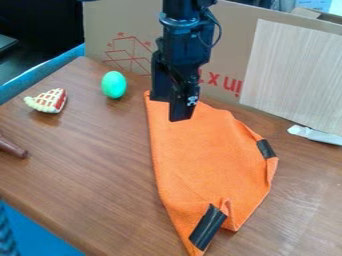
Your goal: Fold the cloth from top left to bottom right
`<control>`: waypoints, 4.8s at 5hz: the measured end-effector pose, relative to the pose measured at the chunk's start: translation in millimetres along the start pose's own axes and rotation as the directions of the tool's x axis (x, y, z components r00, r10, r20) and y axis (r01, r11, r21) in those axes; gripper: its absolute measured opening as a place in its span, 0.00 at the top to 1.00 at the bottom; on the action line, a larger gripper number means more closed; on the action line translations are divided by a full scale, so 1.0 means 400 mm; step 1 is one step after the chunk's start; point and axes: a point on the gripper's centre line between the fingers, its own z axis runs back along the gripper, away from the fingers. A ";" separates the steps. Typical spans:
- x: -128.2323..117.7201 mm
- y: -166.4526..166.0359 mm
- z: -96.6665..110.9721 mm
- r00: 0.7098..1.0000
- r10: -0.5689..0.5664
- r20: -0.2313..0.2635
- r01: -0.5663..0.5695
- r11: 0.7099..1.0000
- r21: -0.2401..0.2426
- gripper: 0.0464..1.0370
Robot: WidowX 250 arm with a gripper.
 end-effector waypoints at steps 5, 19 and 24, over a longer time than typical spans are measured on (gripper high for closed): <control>-0.056 0.131 -0.119 0.990 -0.139 0.009 0.139 0.990 0.004 0.04; 0.123 0.428 -0.305 0.957 -0.290 -0.020 0.290 0.954 0.076 0.41; 0.098 0.331 -0.244 0.954 -0.291 0.073 0.288 0.957 0.046 0.98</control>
